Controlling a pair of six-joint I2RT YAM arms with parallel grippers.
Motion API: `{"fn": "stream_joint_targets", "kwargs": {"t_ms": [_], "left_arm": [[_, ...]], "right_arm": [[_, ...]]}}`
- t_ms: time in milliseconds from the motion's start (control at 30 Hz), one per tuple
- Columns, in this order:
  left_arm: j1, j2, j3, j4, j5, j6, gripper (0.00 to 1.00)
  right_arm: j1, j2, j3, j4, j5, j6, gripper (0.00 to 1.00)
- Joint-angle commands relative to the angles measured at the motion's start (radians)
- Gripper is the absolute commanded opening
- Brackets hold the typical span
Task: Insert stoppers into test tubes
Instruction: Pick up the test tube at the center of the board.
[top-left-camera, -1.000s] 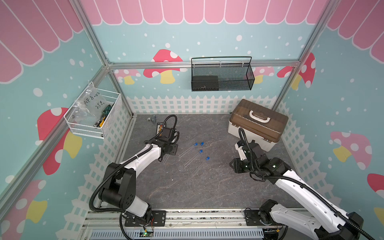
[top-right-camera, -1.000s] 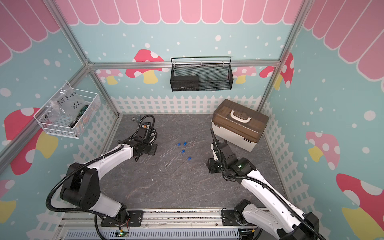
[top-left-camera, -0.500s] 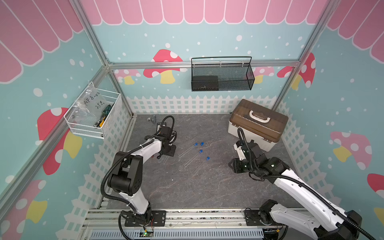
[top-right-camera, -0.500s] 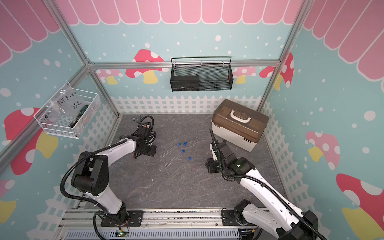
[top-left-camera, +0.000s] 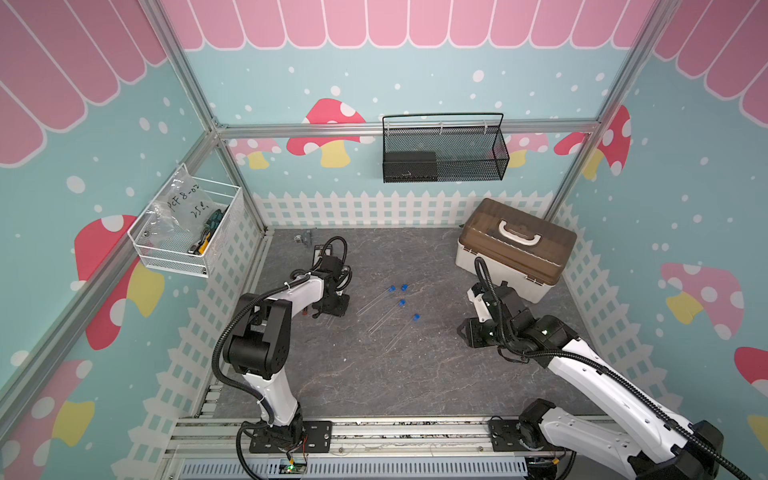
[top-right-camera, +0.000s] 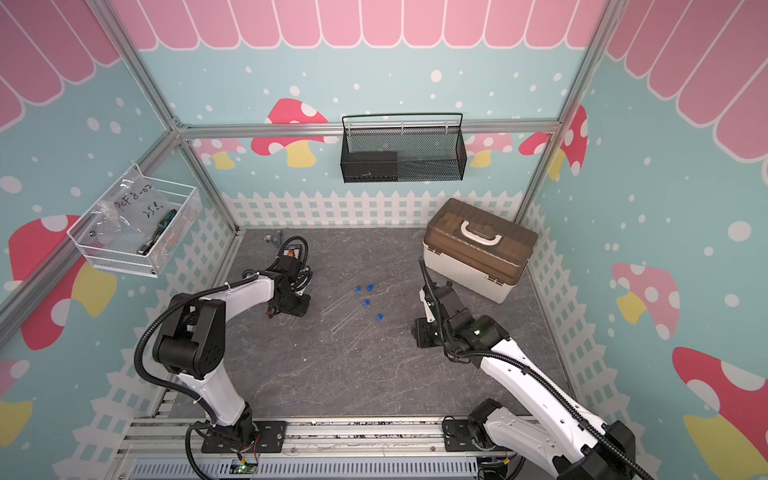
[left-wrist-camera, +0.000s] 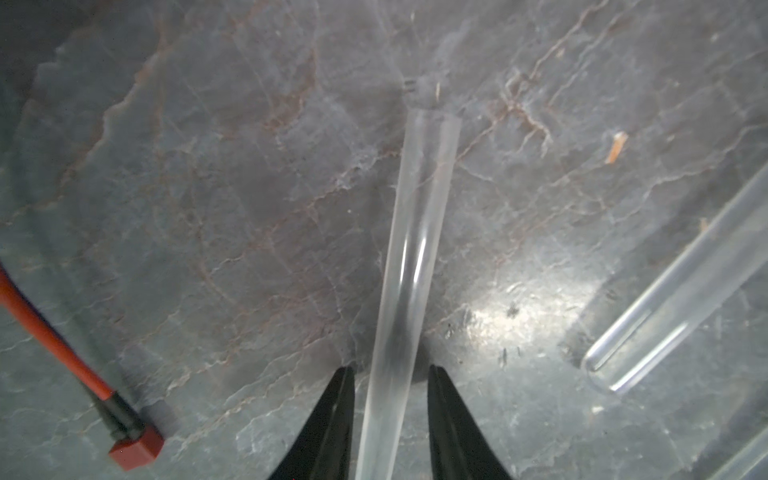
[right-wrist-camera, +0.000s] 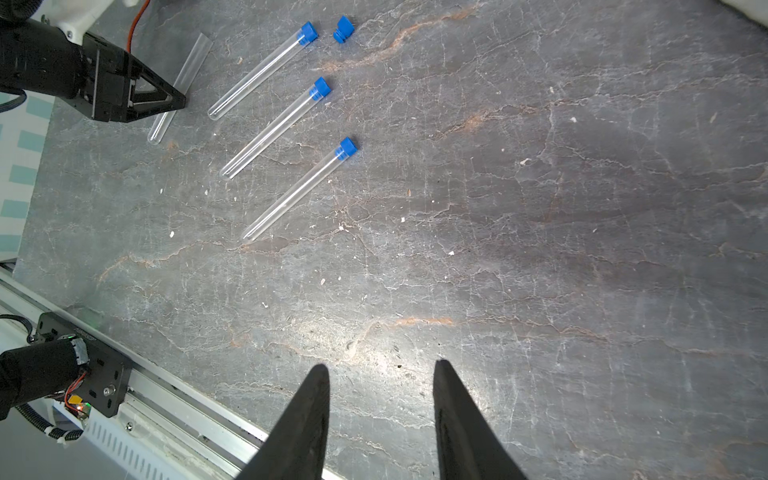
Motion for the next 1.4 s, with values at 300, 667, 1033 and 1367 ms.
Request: {"fn": "stream_joint_targets", "kwargs": {"t_ms": [300,667,1033,1367], "left_arm": [[0.011,0.032,0.033,-0.027,0.012,0.017,0.22],[0.011,0.013,0.035,-0.023,0.001,0.024,0.16],[-0.017,-0.275,-0.085,0.159,0.133,0.072,0.16],[-0.199,-0.574,-0.347,0.516,0.326,0.284,0.17]], "right_arm": [[-0.005,-0.018,-0.029,0.007,-0.006,0.008,0.4],[-0.006,-0.026,-0.033,0.007,-0.006,0.011,0.4],[-0.005,-0.016,-0.028,0.027,-0.02,0.029,0.41],[-0.005,0.041,0.046,0.07,-0.176,-0.018,0.4]]}}
